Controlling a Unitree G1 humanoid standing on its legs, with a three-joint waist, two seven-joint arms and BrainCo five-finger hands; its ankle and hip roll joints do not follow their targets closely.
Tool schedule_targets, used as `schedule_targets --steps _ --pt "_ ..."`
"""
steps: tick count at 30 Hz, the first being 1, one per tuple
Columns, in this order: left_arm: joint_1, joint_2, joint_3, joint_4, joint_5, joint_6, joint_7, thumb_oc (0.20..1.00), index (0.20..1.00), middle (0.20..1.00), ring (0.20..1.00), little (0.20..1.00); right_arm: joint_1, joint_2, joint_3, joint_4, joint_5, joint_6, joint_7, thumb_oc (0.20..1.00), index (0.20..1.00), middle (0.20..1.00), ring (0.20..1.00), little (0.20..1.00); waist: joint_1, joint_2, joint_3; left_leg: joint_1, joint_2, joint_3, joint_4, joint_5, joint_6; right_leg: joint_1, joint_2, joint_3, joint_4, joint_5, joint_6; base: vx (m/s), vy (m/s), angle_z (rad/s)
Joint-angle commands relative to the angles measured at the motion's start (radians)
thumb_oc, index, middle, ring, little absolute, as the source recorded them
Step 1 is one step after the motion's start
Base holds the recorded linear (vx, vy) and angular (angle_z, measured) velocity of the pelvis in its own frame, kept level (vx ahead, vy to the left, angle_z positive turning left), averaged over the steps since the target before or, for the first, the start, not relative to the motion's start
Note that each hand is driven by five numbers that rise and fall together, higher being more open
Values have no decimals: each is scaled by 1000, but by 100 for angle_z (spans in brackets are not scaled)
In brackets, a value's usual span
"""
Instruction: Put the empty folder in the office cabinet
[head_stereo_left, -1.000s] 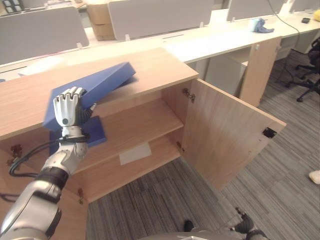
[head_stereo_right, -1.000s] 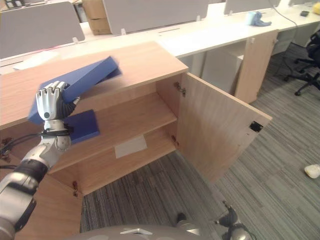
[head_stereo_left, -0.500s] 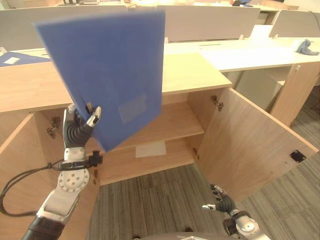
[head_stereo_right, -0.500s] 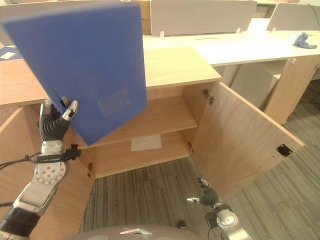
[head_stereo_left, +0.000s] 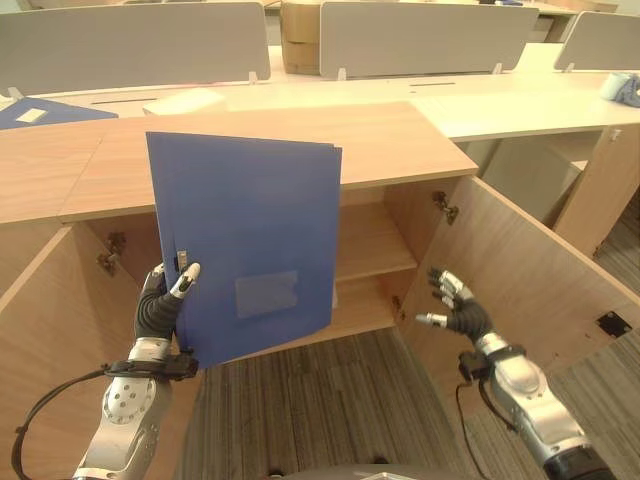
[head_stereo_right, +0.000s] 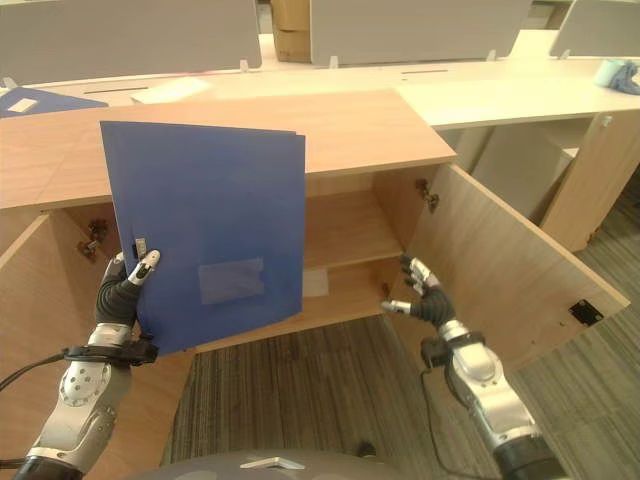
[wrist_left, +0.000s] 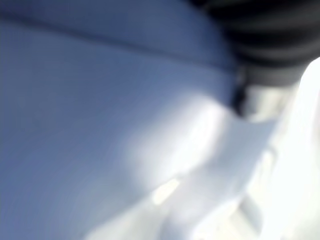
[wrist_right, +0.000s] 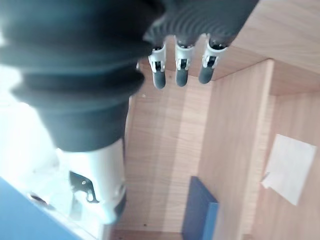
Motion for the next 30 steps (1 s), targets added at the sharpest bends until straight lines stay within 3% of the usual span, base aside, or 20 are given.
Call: schedule_targets --steps 1,10,17,30 --pt "-160 -11 41 -1 -76 -102 -87 200 200 200 200 200 -94 -47 -38 -44 99 -36 13 1000 1000 1000 1000 1000 11 31 15 21 9 -98 1 -123 20 48 -33 -46 5 -100 40 0 0 0" --pt "-216 -10 3 -30 -62 -72 -112 200 200 200 200 200 -243 -57 -39 -102 253 19 9 1000 1000 1000 1000 1000 44 23 5 14 9 -110 1 -121 19 49 -39 -65 5 -98 41 2 7 5" --pt "-264 3 -32 -43 -32 -33 -95 200 200 200 200 200 -391 -45 -6 -124 344 137 -1 1000 1000 1000 1000 1000 68 15 -3 8 9 -116 1 -121 16 49 -41 -82 5 -98 41 13 3 7" --pt "-302 13 -59 -26 -11 -31 -77 200 200 200 200 200 -500 -36 64 -149 391 221 -26 1000 1000 1000 1000 1000 80 11 -10 4 12 -113 1 -117 14 46 -41 -89 5 -97 40 2 -3 2"
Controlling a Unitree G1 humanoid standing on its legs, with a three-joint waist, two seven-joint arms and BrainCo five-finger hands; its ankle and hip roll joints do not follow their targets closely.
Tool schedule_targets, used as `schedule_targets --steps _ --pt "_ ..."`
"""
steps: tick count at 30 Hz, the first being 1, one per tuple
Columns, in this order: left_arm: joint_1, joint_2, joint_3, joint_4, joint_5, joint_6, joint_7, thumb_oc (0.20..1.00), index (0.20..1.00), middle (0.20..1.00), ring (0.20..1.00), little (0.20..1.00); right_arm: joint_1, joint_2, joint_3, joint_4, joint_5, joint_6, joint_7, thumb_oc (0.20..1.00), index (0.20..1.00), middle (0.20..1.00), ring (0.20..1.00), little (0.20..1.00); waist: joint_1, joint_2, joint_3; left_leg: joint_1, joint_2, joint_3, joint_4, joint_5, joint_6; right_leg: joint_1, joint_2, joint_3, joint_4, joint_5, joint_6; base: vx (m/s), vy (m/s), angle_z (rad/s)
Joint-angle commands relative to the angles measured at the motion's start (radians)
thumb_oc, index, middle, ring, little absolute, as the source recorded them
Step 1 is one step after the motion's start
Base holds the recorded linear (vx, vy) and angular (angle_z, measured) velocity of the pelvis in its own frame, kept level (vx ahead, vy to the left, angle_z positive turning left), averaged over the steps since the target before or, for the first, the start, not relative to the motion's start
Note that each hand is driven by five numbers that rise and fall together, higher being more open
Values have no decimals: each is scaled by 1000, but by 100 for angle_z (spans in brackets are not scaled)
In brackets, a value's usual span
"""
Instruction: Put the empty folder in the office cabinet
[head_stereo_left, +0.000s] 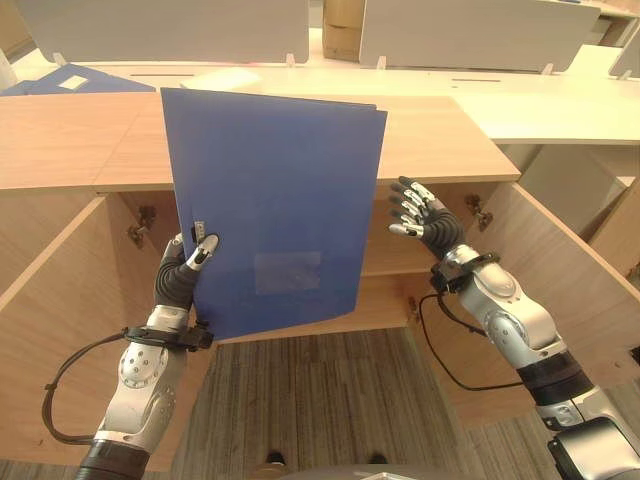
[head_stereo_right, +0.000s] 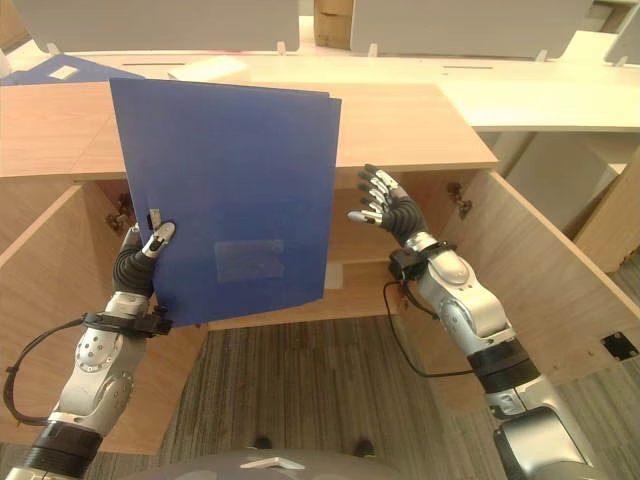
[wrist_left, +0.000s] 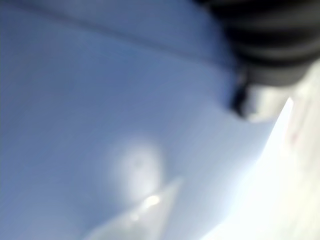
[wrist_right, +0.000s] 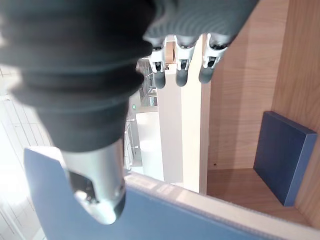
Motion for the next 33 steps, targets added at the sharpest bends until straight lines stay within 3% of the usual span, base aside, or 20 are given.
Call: schedule_targets --steps 1,12,20,21,22,23,29,30,31,32,33 --pt "-148 40 -48 -23 6 -69 8 200 200 200 200 200 -87 -26 -15 -59 49 -12 -18 1000 1000 1000 1000 1000 14 29 -46 27 13 -70 0 -122 12 42 -34 -37 5 -93 42 0 0 0" --pt "-212 2 -126 -16 17 -78 23 200 200 200 200 200 -166 64 78 -24 77 19 -85 1000 1000 1000 1000 1000 18 32 -49 26 17 -68 0 -120 8 42 -31 -39 5 -94 38 0 0 0" --pt "-263 -29 -218 -19 9 -38 33 200 200 200 200 200 -220 125 125 11 78 22 -152 1000 1000 1000 1000 1000 19 33 -50 28 17 -68 0 -121 8 45 -30 -43 5 -95 36 0 0 0" --pt "-266 -34 -231 -16 9 -36 37 200 200 200 200 200 -226 131 130 15 71 20 -159 868 868 868 868 868 19 33 -49 29 18 -67 0 -122 8 45 -30 -42 5 -95 36 0 0 0" --pt "-267 -36 -239 -13 9 -33 41 200 200 200 200 200 -230 133 132 17 61 19 -165 410 410 410 410 410 19 33 -48 29 18 -67 0 -122 8 45 -30 -42 5 -96 36 0 0 0" --pt "-266 -38 -251 -14 8 -25 50 200 200 200 200 200 -234 133 134 25 43 12 -169 200 200 200 200 200 19 33 -47 30 18 -67 0 -124 9 46 -30 -43 5 -97 36 0 0 0" --pt "-227 -37 -247 -3 15 -58 103 200 200 200 200 200 -214 116 126 26 -40 -13 -162 200 200 200 200 200 20 33 -44 29 15 -67 0 -123 9 47 -31 -44 5 -96 36 0 0 0" --pt "-223 -37 -243 -2 15 -71 122 423 423 423 423 423 -210 111 125 27 -50 -21 -160 200 200 200 200 200 20 33 -44 29 15 -67 0 -123 10 47 -32 -45 5 -97 36 0 0 0" --pt "-218 -36 -236 1 3 -83 133 812 812 812 812 812 -203 106 123 27 -55 -29 -157 200 200 200 200 200 21 33 -43 28 15 -68 0 -123 10 47 -32 -45 5 -96 35 0 0 0" --pt "-211 -38 -225 -1 -7 -88 143 1000 1000 1000 1000 1000 -192 104 118 27 -73 -39 -153 200 200 200 200 200 21 33 -42 28 15 -70 0 -124 11 47 -32 -45 5 -97 35 0 0 0" --pt "-209 -39 -222 -2 -8 -90 150 1000 1000 1000 1000 1000 -189 103 117 26 -90 -44 -151 200 200 200 200 200 21 33 -41 28 15 -71 0 -124 11 47 -32 -44 5 -97 35 0 0 0"
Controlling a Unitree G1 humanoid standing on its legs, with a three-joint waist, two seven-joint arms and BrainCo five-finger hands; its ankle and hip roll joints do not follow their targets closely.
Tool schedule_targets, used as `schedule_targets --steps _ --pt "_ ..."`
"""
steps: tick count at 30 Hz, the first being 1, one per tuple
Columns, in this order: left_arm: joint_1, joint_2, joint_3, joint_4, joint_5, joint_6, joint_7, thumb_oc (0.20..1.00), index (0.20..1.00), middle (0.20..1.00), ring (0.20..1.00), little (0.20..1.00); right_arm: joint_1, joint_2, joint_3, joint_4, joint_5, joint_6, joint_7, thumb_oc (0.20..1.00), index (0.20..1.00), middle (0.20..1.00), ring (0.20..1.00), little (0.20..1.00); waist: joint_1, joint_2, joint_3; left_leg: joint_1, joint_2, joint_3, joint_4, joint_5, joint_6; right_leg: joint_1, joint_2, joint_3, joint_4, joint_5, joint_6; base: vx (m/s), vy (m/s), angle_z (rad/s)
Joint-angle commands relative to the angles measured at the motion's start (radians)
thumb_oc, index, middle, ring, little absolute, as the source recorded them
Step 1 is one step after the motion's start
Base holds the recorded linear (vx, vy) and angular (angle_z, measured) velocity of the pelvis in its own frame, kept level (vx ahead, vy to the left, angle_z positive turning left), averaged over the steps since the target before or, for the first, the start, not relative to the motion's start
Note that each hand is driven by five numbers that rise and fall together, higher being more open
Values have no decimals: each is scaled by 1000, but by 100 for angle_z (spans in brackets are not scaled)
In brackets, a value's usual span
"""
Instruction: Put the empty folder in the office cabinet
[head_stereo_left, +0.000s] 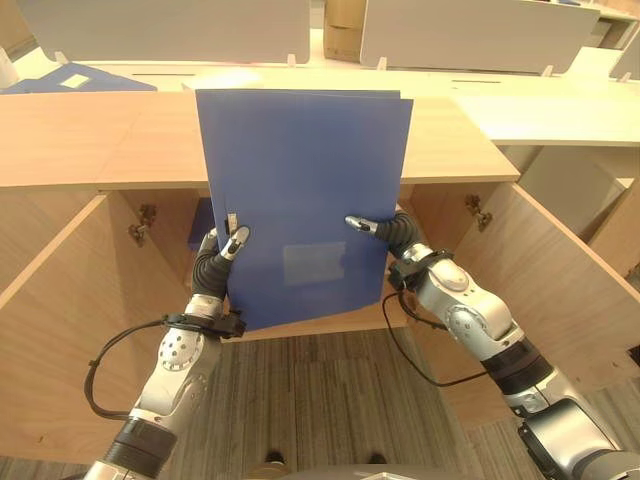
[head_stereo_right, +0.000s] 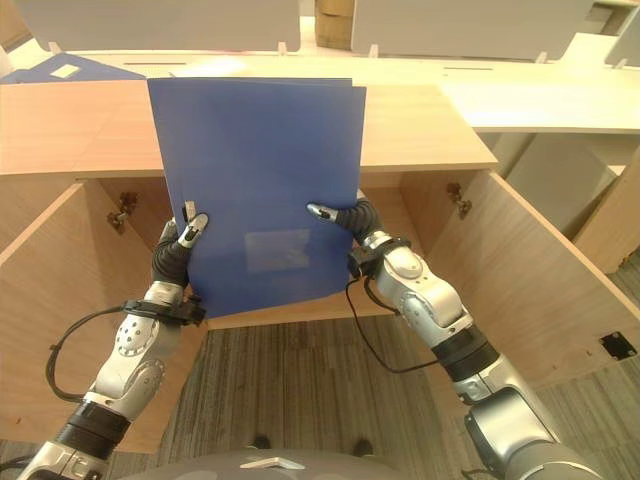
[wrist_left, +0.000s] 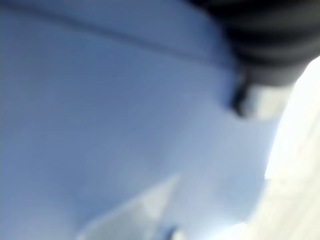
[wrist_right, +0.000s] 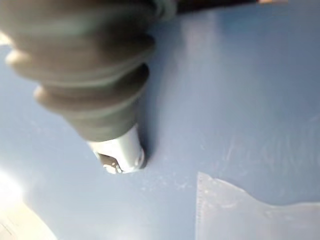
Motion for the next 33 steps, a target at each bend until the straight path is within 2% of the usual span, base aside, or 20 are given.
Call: schedule_targets --steps 1,7,14,19,25,27,29,30,32,33 --pt "-93 -10 -38 -22 9 -122 24 1000 1000 1000 1000 1000 -60 -18 -41 12 -114 -102 3 200 200 200 200 200 22 34 -38 21 14 -71 -9 -129 12 39 -35 -41 -1 -97 36 0 0 0" --pt "-4 -32 -13 -34 44 -54 107 1000 1000 1000 1000 1000 107 -39 -48 -50 -194 -165 54 200 200 200 200 200 22 29 -16 19 11 -78 -9 -131 18 41 -38 -42 -1 -93 40 5 -33 4" --pt "175 -38 -1 -32 22 -83 36 1000 1000 1000 1000 1000 318 -73 -41 -79 -325 -305 113 200 200 200 200 200 27 28 15 0 11 -80 -9 -130 22 32 -41 -52 -1 -92 51 -17 -35 4" --pt "229 -23 -5 30 16 -99 61 1000 1000 1000 1000 1000 374 -100 -17 -14 -382 -322 120 200 200 200 200 200 28 29 35 -15 13 -85 -9 -124 21 23 -42 -61 -1 -92 55 -52 -24 7" --pt "295 -41 19 166 -24 -71 101 1000 1000 1000 1000 1000 450 -94 -17 136 -394 -309 132 200 200 200 200 200 31 27 40 -15 15 -94 -9 -121 17 30 -42 -72 -1 -93 57 2 -23 6" --pt "325 -74 42 277 -63 -15 122 1000 1000 1000 1000 1000 477 -67 -23 243 -375 -314 129 200 200 200 200 200 35 25 41 -13 16 -99 -9 -120 15 34 -43 -77 -1 -93 58 0 0 0" --pt "341 -121 64 415 -143 75 39 1000 1000 1000 1000 1000 484 -42 -33 340 -366 -321 119 200 200 200 200 200 40 24 42 -10 14 -103 -9 -118 15 38 -44 -83 -1 -91 59 0 0 0" --pt "342 -128 68 432 -146 107 34 1000 1000 1000 1000 1000 483 -38 -35 352 -366 -320 118 200 200 200 200 200 41 24 42 -10 14 -104 -9 -118 15 38 -44 -84 -1 -92 59 36 1 5" --pt "350 -186 80 642 -97 200 -24 1000 1000 1000 1000 1000 466 -9 -49 439 -363 -330 104 200 200 200 200 200 45 25 49 4 7 -103 -9 -122 21 43 -47 -84 -1 -87 62 55 23 5" --pt "349 -199 86 700 -79 206 -35 1000 1000 1000 1000 1000 457 -5 -53 457 -362 -333 100 200 200 200 200 200 45 25 47 3 4 -100 -9 -121 24 38 -50 -83 -1 -85 63 34 25 3"
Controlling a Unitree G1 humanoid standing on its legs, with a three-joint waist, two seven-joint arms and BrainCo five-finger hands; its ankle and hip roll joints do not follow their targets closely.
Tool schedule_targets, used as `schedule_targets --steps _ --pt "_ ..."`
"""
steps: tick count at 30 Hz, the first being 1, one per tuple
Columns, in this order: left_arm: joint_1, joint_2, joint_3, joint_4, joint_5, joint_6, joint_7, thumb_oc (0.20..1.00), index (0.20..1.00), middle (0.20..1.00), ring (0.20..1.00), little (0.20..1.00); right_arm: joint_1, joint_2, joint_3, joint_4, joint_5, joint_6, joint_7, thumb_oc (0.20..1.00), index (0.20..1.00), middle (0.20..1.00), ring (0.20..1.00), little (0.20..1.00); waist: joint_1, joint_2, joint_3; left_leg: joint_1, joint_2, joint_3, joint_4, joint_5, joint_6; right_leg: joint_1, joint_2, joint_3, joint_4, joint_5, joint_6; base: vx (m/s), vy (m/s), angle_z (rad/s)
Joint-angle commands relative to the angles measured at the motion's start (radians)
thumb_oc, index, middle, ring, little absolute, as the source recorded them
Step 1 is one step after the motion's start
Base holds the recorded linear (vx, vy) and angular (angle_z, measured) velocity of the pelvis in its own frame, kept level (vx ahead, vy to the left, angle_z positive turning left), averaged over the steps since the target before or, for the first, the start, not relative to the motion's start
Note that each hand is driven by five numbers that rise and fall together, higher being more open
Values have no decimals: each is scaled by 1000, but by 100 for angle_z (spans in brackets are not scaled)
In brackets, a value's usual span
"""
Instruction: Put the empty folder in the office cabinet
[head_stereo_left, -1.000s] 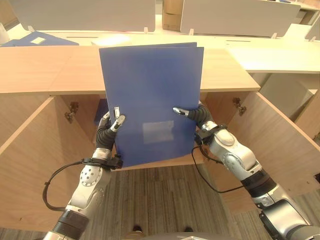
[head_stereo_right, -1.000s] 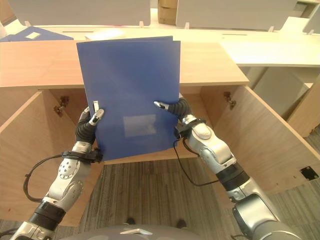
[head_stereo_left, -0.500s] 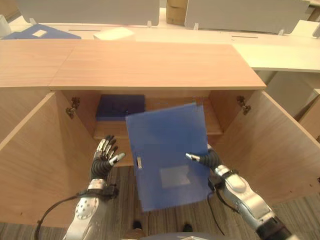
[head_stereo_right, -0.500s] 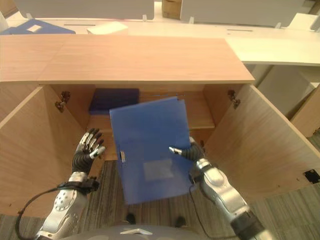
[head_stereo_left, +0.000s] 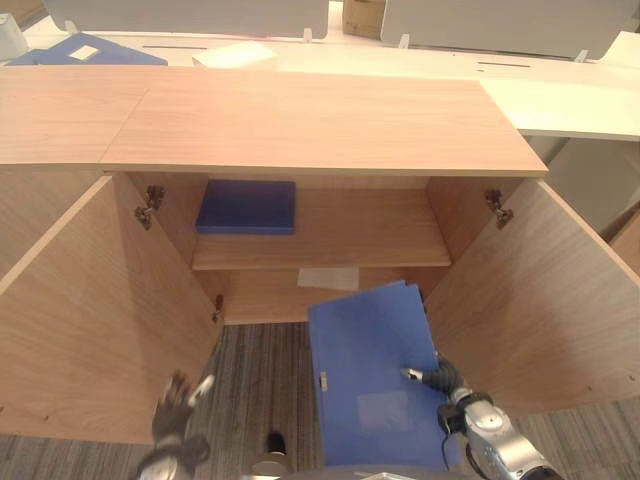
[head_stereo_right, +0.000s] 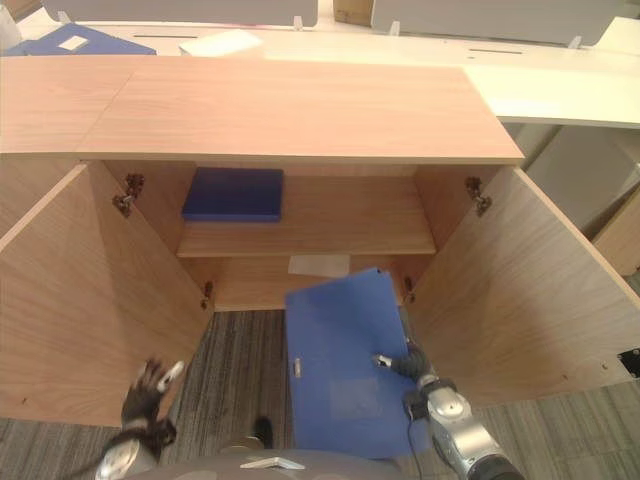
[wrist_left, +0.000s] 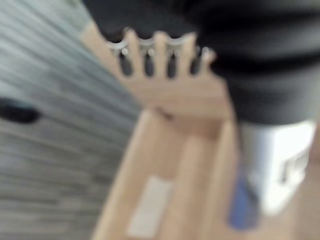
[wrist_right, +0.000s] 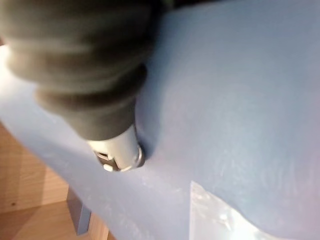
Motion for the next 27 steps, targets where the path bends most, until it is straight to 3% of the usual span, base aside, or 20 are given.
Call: schedule_targets --steps 1,5,6,8,9,12,13,15,16,19,21,24,27 --pt "-46 9 -52 -18 36 65 -58 1000 1000 1000 1000 1000 -91 -19 -10 -79 27 -74 -1 200 200 200 200 200 32 30 -1 43 0 -50 0 -133 28 47 -48 -30 5 -65 62 27 60 1" --pt "-68 -8 -37 158 76 116 -94 1000 1000 1000 1000 1000 -133 -11 -20 -33 29 -80 -22 200 200 200 200 200 30 41 13 45 -12 -41 8 -139 40 40 -60 -18 5 -58 69 -13 129 3" --pt "-101 2 -39 270 151 134 -121 1000 1000 1000 1000 1000 -180 -13 -24 6 45 -87 -39 200 200 200 200 200 30 49 22 22 -30 -50 20 -142 53 21 -73 -2 5 -44 80 -43 142 2" --pt "-130 12 -50 341 205 124 -137 1000 1000 1000 1000 1000 -222 -16 -30 35 48 -93 -53 200 200 200 200 200 25 57 30 2 -51 -63 27 -147 71 13 -85 18 5 -33 88 -73 249 -7" --pt "-142 26 -67 374 215 115 -157 1000 1000 1000 1000 1000 -249 -20 -39 57 53 -105 -60 200 200 200 200 200 22 68 41 -20 -59 -67 51 -149 88 -17 -106 24 85 -41 87 -85 262 -20" --pt "-145 30 -72 377 229 122 -152 1000 1000 1000 1000 1000 -257 -21 -42 67 57 -112 -62 200 200 200 200 200 22 74 47 -30 -61 -67 62 -148 94 -39 -114 29 123 -49 87 -47 90 -12" --pt "-165 35 -95 410 242 92 -138 1000 1000 1000 1000 1000 -310 -36 -60 121 88 -134 -44 200 200 200 200 200 17 91 87 -50 -69 -66 101 -150 103 -113 -124 28 187 -30 70 51 114 -13" --pt "-181 52 -97 412 227 100 -147 1000 1000 1000 1000 1000 -339 -31 -71 154 85 -130 -45 200 200 200 200 200 -5 80 122 -27 -99 -61 153 -213 105 -170 -116 39 70 71 97 220 35 -34" --pt "-183 61 -95 405 235 112 -142 1000 1000 1000 1000 1000 -341 -31 -79 157 76 -119 -45 200 200 200 200 200 -17 76 130 -10 -105 -59 172 -240 106 -196 -110 47 21 94 108 307 -45 -35" --pt "-171 58 -98 395 236 116 -140 1000 1000 1000 1000 1000 -337 -28 -102 169 62 -87 -52 200 200 200 200 200 -27 79 139 44 -105 -57 229 -318 108 -274 -92 26 5 71 135 392 -19 -1" --pt "-158 47 -100 393 233 118 -142 1000 1000 1000 1000 1000 -324 -24 -115 175 46 -70 -59 200 200 200 200 200 -32 73 144 68 -111 -63 273 -356 115 -286 -93 19 5 72 135 463 -98 14" --pt "-146 23 -101 411 255 136 -139 1000 1000 1000 1000 1000 -306 -26 -137 210 28 -68 -41 200 200 200 200 200 -49 46 149 98 -119 -75 323 -394 124 -283 -110 37 5 86 123 430 -182 26" --pt "-143 2 -104 447 293 133 -134 1000 1000 1000 1000 1000 -304 -40 -149 241 26 -86 -3 200 200 200 200 200 -65 35 117 112 -92 -78 329 -411 114 -269 -117 95 5 83 115 383 -219 46"
